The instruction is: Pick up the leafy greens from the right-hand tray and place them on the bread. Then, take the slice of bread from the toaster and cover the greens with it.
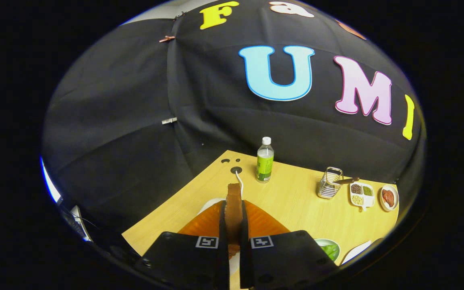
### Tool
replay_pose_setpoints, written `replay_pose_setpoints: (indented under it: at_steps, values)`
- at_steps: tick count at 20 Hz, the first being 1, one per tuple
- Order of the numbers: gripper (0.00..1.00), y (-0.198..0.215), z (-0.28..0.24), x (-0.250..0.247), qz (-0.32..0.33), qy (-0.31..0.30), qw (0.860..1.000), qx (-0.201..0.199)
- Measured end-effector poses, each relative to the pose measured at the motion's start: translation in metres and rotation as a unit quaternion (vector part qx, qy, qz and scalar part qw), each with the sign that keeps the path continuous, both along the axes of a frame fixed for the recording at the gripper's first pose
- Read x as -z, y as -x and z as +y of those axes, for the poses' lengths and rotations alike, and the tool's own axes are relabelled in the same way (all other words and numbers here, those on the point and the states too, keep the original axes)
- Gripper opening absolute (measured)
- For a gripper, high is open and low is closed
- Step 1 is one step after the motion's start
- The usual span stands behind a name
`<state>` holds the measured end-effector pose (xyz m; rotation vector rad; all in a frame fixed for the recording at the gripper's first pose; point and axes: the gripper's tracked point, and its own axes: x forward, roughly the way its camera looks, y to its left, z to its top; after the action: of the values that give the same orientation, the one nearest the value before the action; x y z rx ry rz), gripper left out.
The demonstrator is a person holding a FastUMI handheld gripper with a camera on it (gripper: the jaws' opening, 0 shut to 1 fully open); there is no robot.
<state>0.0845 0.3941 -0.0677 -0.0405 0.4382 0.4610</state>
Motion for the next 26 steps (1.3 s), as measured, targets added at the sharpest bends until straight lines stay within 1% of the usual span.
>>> replay_pose_setpoints:
  at_steps: [5,8,10,13,16,19,23,26]
  values:
    - [0.14,-0.012,-0.047,-0.021,0.000,-0.028,0.999,0.029]
    - [0.14,-0.015,-0.081,-0.014,0.010,-0.036,0.998,0.051]
    - [0.14,-0.011,-0.095,-0.002,0.026,-0.048,0.997,0.058]
    - [0.14,-0.007,-0.123,0.020,0.043,-0.045,0.996,0.067]
    - [0.14,-0.004,-0.147,0.037,0.065,-0.079,0.991,0.084]
    - [0.14,-0.002,-0.176,0.065,0.094,-0.082,0.988,0.093]
    - [0.14,0.007,-0.194,0.115,0.150,-0.105,0.977,0.106]
    - [0.14,0.011,-0.206,0.146,0.176,-0.115,0.971,0.112]
